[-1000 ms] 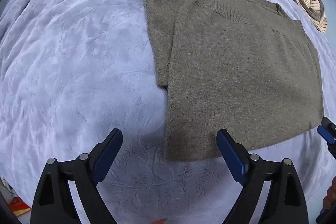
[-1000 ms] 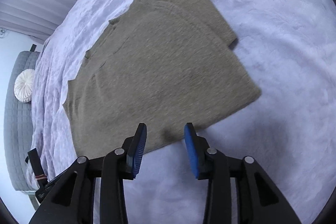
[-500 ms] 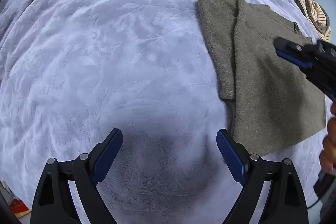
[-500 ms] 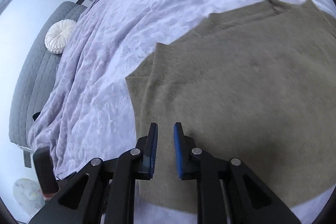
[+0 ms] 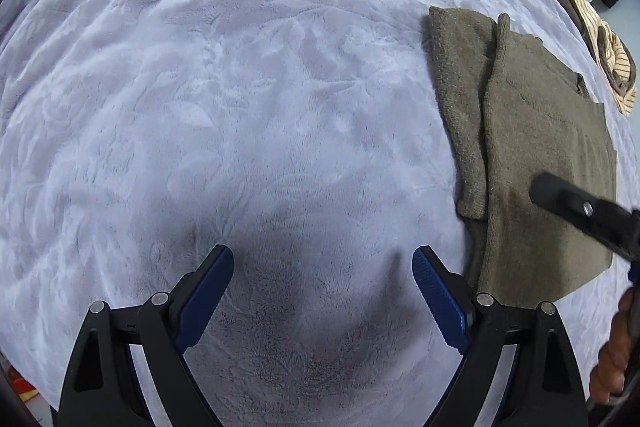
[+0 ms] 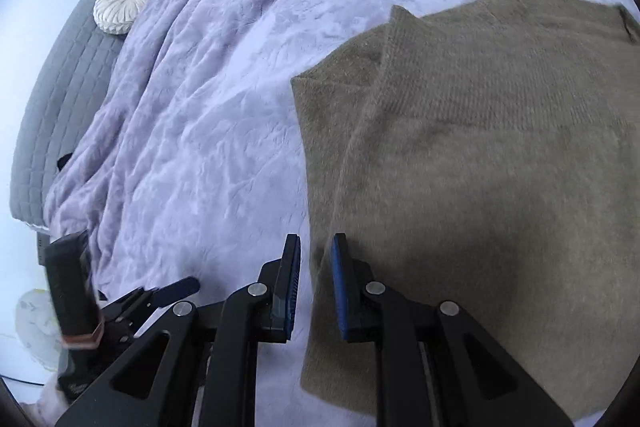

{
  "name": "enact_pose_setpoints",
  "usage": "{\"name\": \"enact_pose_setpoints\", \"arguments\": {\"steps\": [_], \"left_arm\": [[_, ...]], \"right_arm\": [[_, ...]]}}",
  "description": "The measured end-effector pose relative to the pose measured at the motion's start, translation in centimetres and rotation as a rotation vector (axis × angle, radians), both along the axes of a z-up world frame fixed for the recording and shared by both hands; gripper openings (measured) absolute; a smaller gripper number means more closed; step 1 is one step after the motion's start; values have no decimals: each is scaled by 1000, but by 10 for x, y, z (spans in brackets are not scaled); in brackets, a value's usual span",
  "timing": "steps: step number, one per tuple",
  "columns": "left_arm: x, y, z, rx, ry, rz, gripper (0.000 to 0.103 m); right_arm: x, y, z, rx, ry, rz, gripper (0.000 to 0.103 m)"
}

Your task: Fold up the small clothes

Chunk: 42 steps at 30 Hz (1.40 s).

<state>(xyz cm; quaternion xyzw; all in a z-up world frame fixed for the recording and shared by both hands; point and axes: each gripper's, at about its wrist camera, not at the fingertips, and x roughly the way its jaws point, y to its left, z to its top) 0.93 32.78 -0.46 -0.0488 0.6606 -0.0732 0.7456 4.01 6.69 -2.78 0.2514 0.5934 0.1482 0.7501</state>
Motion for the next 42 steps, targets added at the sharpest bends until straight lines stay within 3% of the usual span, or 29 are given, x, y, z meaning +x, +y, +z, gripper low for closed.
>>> {"name": "enact_pose_setpoints", "arguments": {"steps": [3, 4, 5, 10, 14, 21, 25, 37, 39, 40, 41, 42], "left_arm": [[2, -2, 0, -5, 2, -10, 91], [3, -4, 0, -4, 2, -14, 91], [3, -6, 0, -4, 3, -19, 91], [-2, -21, -1, 7, 6, -44, 91], [2, -38, -2, 15, 7, -65, 91], [1, -48, -1, 32, 15, -101, 91], [5, -70, -5, 31, 19, -108, 91], [11, -60, -23, -73, 53, -41, 91], [10, -50, -19, -89, 49, -39, 91], [11, -49, -18, -96, 46, -37, 91], [12, -47, -16, -104, 39, -34, 91], [14, -48, -13, -110, 33, -32, 91]], "right_arm": [[-37, -22, 2, 65, 37, -95, 30], [-48, -29, 1, 83, 51, -127, 44], [-62, -36, -2, 110, 70, -161, 50], [-112, -56, -23, 175, 152, -267, 50], [-128, -66, -36, 209, 169, -345, 50], [-130, -78, -47, 276, 160, -445, 50], [-125, -72, -46, 263, 150, -432, 50], [-114, -66, -67, 419, 153, -527, 53], [-107, -64, -66, 446, 149, -532, 43], [-104, -66, -64, 455, 142, -535, 17], [-100, -66, -60, 460, 126, -535, 9], [-98, -66, -53, 458, 102, -525, 8]]}}
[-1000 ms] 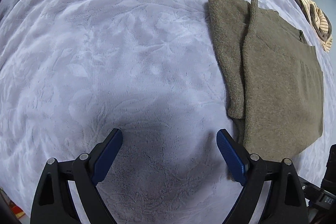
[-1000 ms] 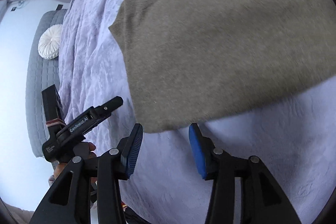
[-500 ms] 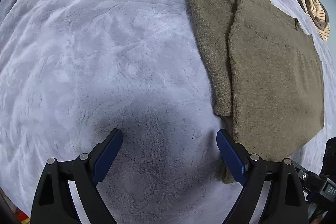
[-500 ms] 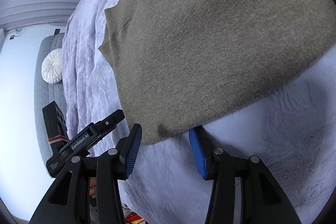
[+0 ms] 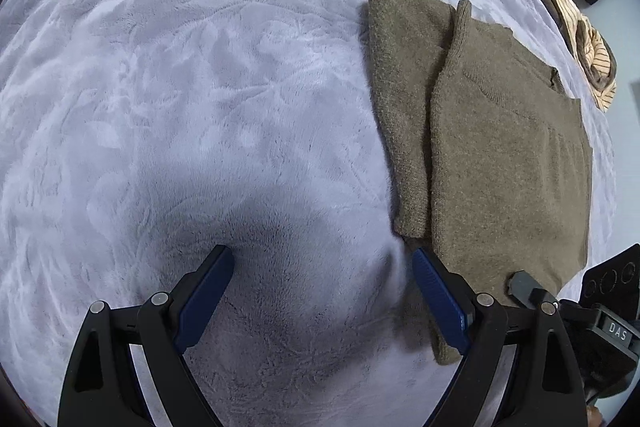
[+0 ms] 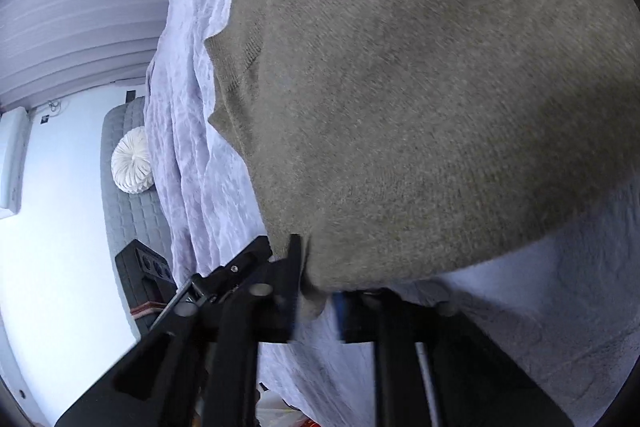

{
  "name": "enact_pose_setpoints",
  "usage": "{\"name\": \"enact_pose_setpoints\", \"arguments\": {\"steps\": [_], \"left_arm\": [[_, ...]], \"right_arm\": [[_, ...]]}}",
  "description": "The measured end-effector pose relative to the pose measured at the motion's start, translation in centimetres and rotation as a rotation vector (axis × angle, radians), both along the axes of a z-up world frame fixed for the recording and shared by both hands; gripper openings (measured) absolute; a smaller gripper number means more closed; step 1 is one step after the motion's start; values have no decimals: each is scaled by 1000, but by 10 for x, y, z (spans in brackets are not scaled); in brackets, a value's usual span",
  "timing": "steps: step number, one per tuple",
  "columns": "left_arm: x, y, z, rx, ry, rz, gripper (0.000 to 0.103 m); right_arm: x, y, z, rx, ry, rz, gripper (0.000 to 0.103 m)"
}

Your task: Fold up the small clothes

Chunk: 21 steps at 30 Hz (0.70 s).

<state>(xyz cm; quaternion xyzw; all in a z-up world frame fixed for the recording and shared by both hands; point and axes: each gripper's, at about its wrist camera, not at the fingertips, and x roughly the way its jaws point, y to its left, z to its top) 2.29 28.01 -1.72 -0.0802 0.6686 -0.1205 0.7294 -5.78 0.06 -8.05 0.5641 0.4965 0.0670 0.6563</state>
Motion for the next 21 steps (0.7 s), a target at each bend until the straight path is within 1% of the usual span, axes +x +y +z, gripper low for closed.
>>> {"name": "enact_pose_setpoints", "arguments": {"steps": [2, 4, 7, 8, 9, 10, 11, 13, 14, 15, 17, 19, 21], "left_arm": [[2, 5, 6, -9, -13, -1, 91], [3, 6, 7, -4, -19, -6, 91], [6, 3, 2, 10, -6, -4, 91], [9, -1, 0, 15, -5, -2, 91], [9, -3, 0, 15, -11, -2, 91], [10, -3, 2, 16, -25, -5, 91], [11, -3, 3, 23, -36, -7, 91], [12, -2, 3, 39, -46, -9, 91], [13, 0, 2, 39, -48, -3, 91], [14, 2, 1, 38, -48, 6, 91], [17, 4, 0, 35, -48, 23, 91], [18, 4, 0, 38, -52, 29, 91], [19, 4, 0, 54, -57, 25, 91]], "right_arm": [[3, 4, 14, -38, -38, 53, 8], [3, 12, 18, -106, -30, 132, 8], [0, 26, -1, -217, 63, 244, 8], [-1, 31, -10, -239, 109, 274, 8], [-2, 34, -12, -217, 123, 282, 8], [-2, 36, -9, -187, 114, 301, 8], [0, 41, -2, -160, 92, 347, 9], [3, 50, 26, -138, -9, 426, 12], [9, 53, 42, -152, -61, 454, 12], [18, 54, 56, -192, -103, 468, 12], [49, 47, 71, -275, -150, 443, 12], [84, 40, 70, -333, -147, 409, 12], [119, 37, 59, -399, -125, 376, 12]]}}
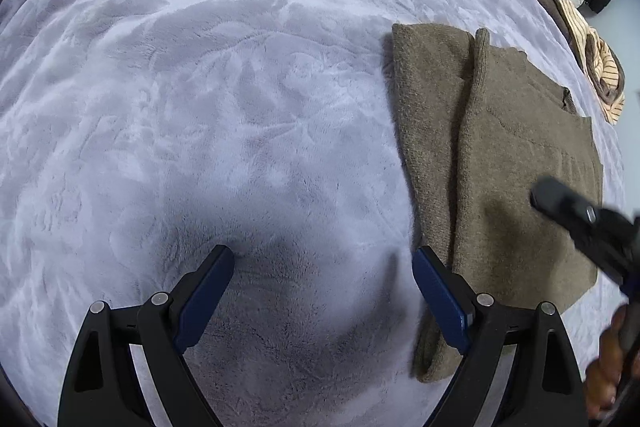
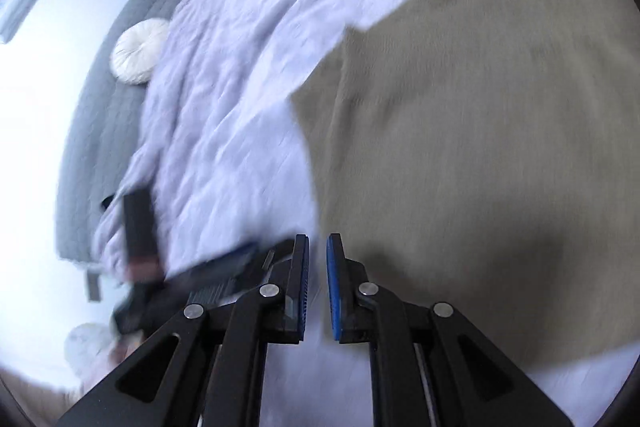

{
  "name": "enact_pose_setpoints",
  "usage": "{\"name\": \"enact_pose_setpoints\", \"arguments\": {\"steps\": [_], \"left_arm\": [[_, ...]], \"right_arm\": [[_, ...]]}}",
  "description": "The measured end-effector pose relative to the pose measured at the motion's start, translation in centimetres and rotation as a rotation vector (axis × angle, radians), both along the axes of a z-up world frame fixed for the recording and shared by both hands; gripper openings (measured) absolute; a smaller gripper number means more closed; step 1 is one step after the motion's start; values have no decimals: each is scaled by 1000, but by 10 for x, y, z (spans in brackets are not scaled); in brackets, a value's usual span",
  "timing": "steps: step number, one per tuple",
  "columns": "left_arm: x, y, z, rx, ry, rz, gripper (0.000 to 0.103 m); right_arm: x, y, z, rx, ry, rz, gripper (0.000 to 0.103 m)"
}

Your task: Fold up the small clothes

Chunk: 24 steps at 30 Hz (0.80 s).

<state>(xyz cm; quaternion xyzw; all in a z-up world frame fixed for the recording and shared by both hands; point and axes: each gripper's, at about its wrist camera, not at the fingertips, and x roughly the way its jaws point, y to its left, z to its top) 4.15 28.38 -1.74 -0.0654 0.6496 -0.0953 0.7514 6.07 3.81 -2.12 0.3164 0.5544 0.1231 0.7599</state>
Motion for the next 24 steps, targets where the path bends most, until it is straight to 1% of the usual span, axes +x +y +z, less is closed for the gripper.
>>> {"name": "enact_pose_setpoints", "arguments": {"steps": [2, 4, 6, 8, 10, 12, 16, 17, 18, 19, 20, 24], "left_arm": [[0, 1, -1, 21, -4, -7, 91], [-1, 3, -3, 28, -2, -4, 91], [0, 6, -6, 26, 5, 7, 91], [-1, 10, -7, 26, 7, 18, 91], [0, 11, -8, 26, 11, 20, 91], [1, 11, -7, 32, 13, 14, 91], [1, 8, -7, 37, 9, 3, 91], [2, 7, -7, 39, 9, 2, 91], [2, 5, -7, 40, 9, 1, 91], [3, 3, -7, 42, 9, -1, 91], [3, 0, -7, 45, 10, -4, 91], [6, -13, -8, 58, 12, -21, 91]], "right_arm": [[28, 6, -11, -51, -2, -10, 12], [45, 16, -27, -104, 16, -11, 12], [53, 25, -44, -119, 60, 12, 11], [53, 34, -41, -113, 50, 71, 11], [40, 41, -34, -120, 44, 140, 11], [23, 33, -28, -111, 49, 160, 12], [-19, 1, -27, -2, 101, 69, 12], [-30, -4, -28, 18, 118, 48, 18], [-42, -9, -29, 29, 134, 27, 30], [-54, -14, -28, 36, 144, 10, 38], [-67, -19, -27, 48, 150, -5, 50], [-111, -32, -32, 91, 194, -65, 51]]}}
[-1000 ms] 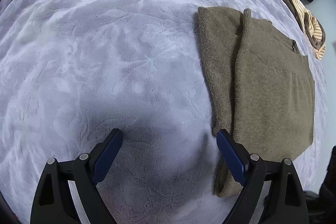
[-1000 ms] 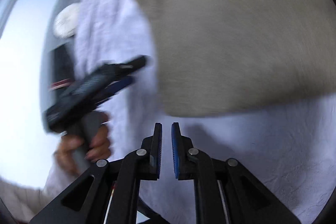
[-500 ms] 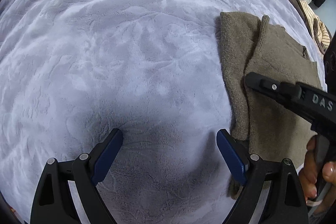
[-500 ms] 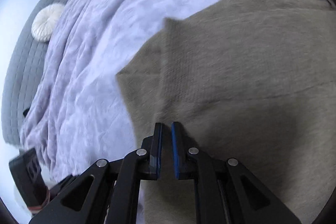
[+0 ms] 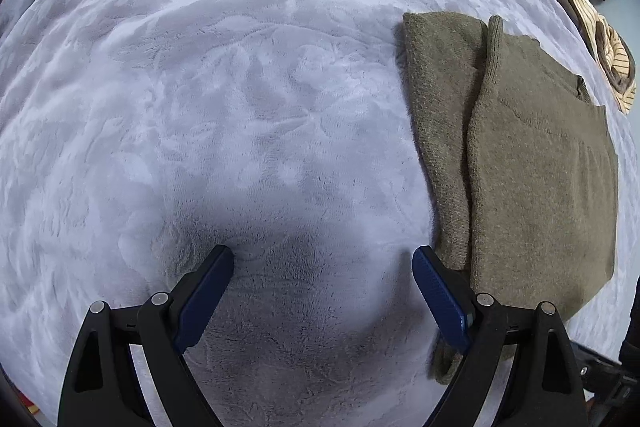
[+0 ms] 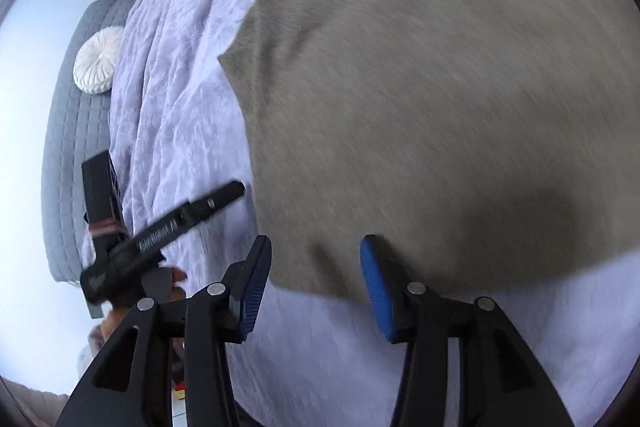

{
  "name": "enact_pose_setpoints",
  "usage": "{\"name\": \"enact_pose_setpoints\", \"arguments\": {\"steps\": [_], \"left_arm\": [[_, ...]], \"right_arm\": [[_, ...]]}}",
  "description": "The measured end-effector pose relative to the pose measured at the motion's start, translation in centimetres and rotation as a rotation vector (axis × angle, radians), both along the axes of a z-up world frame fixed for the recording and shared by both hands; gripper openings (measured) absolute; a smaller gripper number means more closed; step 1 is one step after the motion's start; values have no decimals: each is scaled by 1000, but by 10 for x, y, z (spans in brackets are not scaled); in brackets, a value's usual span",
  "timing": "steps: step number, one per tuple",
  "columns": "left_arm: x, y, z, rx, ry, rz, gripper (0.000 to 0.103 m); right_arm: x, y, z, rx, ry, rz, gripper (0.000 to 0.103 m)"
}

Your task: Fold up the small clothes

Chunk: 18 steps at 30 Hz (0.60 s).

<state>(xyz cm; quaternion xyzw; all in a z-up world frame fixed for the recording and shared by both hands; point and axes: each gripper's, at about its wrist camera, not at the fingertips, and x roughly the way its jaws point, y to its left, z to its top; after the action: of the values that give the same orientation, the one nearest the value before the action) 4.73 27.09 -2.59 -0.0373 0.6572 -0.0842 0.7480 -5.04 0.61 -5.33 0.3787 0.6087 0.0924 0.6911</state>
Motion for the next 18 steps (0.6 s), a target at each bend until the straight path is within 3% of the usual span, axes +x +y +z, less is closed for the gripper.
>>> {"name": "enact_pose_setpoints", "arguments": {"steps": [6, 8, 10, 12, 18], "left_arm": [[2, -15, 3, 12, -14, -9, 92], [4, -23, 7, 8, -37, -4, 103], [5, -27, 12, -4, -57, -2, 103], [7, -32, 13, -16, -47, -7, 103], [20, -30, 4, -119, 27, 45, 103]], "right_arm": [[-27, -13, -13, 21, 40, -80, 51], [-30, -14, -16, 35, 33, -107, 51], [-35, -20, -18, 52, 26, -134, 54], [-38, -24, -21, 88, 11, -177, 63], [-42, -39, -31, 209, -39, -363, 63]]}}
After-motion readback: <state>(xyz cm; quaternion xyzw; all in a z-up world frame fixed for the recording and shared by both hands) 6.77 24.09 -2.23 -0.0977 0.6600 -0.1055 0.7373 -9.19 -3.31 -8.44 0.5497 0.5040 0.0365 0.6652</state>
